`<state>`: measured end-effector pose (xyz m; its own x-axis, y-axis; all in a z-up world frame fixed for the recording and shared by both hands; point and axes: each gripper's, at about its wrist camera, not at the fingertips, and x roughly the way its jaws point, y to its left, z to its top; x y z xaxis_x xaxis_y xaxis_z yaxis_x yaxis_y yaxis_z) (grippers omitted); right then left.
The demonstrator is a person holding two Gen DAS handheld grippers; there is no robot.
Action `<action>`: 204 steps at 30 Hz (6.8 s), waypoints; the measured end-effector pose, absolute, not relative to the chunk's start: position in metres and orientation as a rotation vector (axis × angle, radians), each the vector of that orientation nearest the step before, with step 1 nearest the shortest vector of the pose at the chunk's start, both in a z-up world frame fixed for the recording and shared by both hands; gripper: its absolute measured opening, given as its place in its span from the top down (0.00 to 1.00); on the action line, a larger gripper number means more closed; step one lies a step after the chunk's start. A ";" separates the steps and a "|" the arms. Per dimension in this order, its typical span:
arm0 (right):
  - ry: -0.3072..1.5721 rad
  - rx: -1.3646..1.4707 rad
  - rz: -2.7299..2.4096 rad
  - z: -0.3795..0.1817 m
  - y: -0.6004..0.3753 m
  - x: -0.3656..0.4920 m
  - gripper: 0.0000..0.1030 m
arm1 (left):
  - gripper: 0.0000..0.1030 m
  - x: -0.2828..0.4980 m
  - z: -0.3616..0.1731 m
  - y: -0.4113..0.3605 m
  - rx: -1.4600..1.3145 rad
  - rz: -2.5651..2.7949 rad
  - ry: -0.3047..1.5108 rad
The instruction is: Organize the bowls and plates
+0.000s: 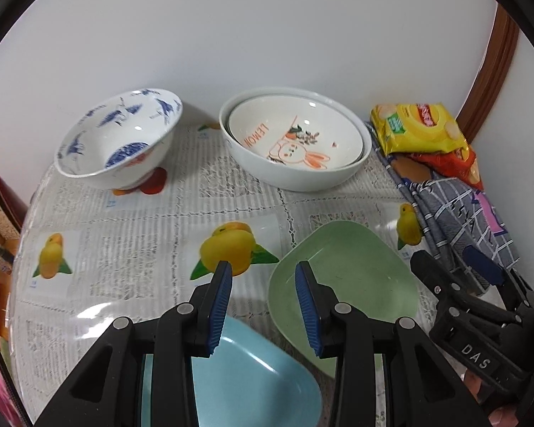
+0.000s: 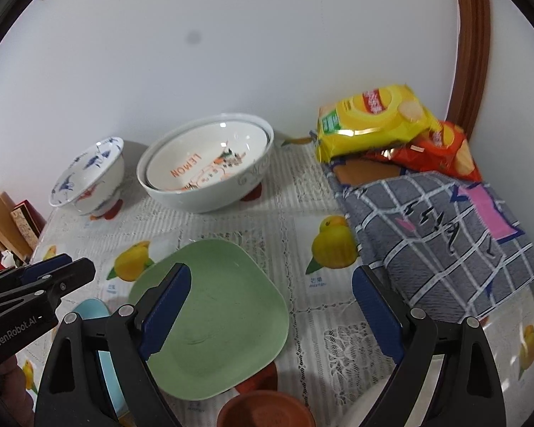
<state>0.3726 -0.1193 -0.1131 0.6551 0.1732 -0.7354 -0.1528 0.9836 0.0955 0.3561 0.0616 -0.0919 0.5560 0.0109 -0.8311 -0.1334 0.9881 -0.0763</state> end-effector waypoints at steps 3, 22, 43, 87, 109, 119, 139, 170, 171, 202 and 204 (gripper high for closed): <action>0.869 0.003 0.174 -0.125 -0.117 0.375 0.18 | 0.66 0.366 -0.106 0.061 -0.138 0.071 1.012; 0.949 -0.050 0.150 -0.164 -0.108 0.373 0.21 | 0.66 0.384 -0.148 0.054 -0.123 0.017 1.104; 0.991 -0.042 0.135 -0.185 -0.101 0.376 0.74 | 0.88 0.395 -0.165 0.055 -0.133 0.007 1.111; 0.816 0.103 0.155 -0.089 -0.120 0.279 0.90 | 0.90 0.292 -0.053 0.055 -0.152 0.020 0.944; 0.754 0.107 0.150 -0.050 -0.107 0.218 0.91 | 0.90 0.228 -0.018 0.073 -0.175 0.017 0.888; 0.746 0.103 0.158 -0.045 -0.097 0.206 0.91 | 0.90 0.214 -0.010 0.084 -0.185 0.025 0.877; 0.757 0.090 0.185 -0.048 -0.069 0.209 0.91 | 0.90 0.210 -0.015 0.112 -0.216 0.049 0.878; 0.907 0.019 0.213 -0.128 -0.014 0.259 0.91 | 0.90 0.251 -0.107 0.166 -0.293 0.086 1.016; 0.912 0.014 0.212 -0.131 -0.013 0.262 0.91 | 0.90 0.252 -0.110 0.166 -0.293 0.085 1.020; 0.908 0.013 0.177 -0.126 -0.043 0.257 0.53 | 0.84 0.243 -0.094 0.154 -0.254 0.094 0.995; 0.894 0.034 0.170 -0.117 -0.055 0.250 0.50 | 0.84 0.236 -0.085 0.144 -0.242 0.081 0.980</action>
<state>0.2502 -0.0552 -0.1172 0.6140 0.1620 -0.7725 -0.1335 0.9859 0.1006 0.2365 0.1437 -0.0846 0.5563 -0.0406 -0.8300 -0.1771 0.9701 -0.1662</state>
